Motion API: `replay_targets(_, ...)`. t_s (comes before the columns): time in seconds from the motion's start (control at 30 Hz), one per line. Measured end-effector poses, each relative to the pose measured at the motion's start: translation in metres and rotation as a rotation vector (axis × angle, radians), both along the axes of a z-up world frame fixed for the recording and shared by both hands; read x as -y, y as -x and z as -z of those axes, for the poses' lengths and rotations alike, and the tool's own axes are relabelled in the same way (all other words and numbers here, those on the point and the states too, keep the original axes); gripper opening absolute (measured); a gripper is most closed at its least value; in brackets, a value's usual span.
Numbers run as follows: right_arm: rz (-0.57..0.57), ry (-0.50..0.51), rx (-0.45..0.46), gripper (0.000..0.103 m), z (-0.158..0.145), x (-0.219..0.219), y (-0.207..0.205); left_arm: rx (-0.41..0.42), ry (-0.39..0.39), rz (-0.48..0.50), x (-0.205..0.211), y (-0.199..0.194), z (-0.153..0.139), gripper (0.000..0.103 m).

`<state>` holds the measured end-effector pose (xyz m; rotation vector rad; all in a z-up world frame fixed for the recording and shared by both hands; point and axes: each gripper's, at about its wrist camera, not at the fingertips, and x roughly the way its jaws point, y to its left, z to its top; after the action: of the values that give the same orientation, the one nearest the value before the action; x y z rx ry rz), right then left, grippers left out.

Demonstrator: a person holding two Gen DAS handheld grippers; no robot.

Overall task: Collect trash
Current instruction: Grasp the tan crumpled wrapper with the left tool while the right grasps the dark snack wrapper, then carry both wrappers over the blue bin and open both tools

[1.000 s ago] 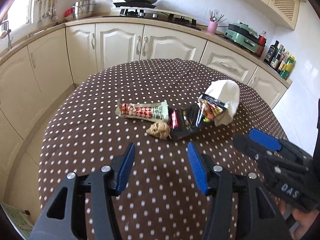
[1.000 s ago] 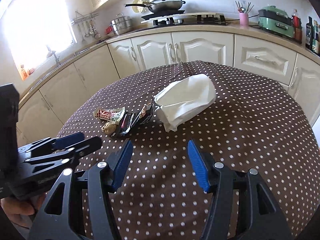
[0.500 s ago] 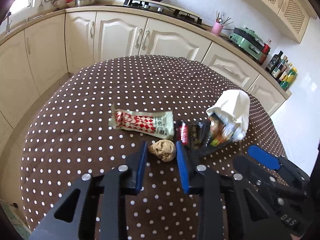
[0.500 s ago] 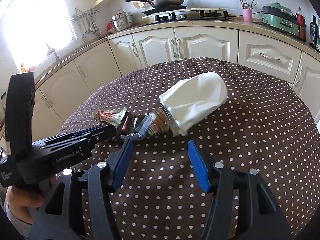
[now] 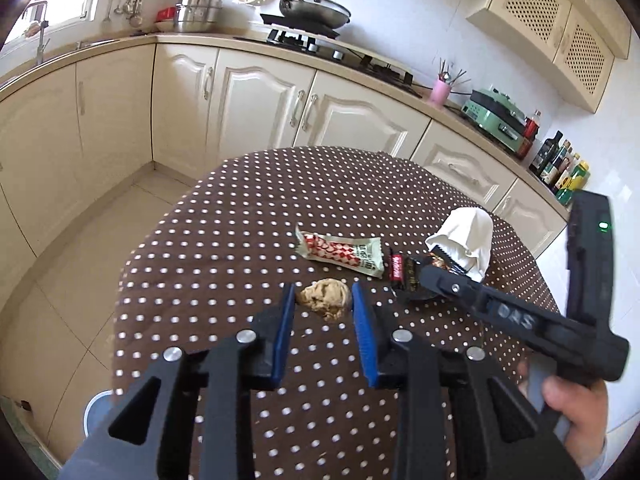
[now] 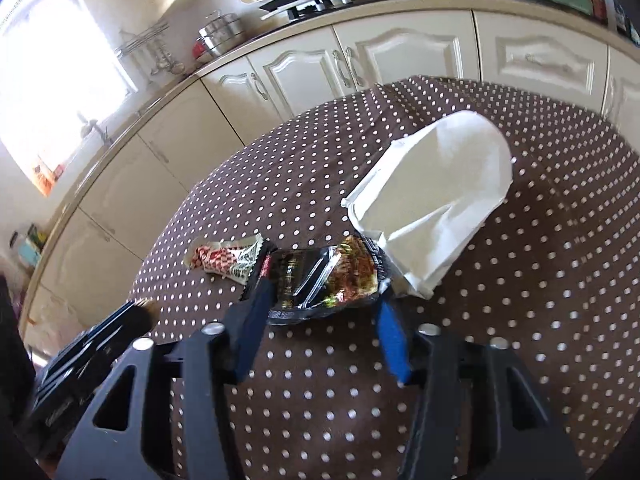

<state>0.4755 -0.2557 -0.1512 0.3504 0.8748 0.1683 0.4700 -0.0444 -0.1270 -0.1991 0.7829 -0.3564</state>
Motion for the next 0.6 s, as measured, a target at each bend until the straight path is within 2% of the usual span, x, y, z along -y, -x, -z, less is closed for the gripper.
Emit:
replay_targets(0.03,-0.002,0.004,0.001,0.021,0.0,-0.001,-0.001,0.001,0.003,0.001,-0.003,0.002,-0.001,0.028)
replay_targets(0.13,-0.02,0.007,0.009,0.01,0.0,-0.002,-0.001,0.006,0.011,-0.001,-0.011,0.007,-0.003,0.028)
replay_targets(0.43,-0.04,0.104,0.162,0.003,-0.035,-0.026,0.048,0.036,0.044,-0.002,-0.041,0.043,-0.02,0.028)
replay_targets(0.6,-0.101,0.213,0.262,0.001,-0.057,-0.061,0.085,0.051,0.061,-0.025,-0.066,0.072,-0.027,0.028)
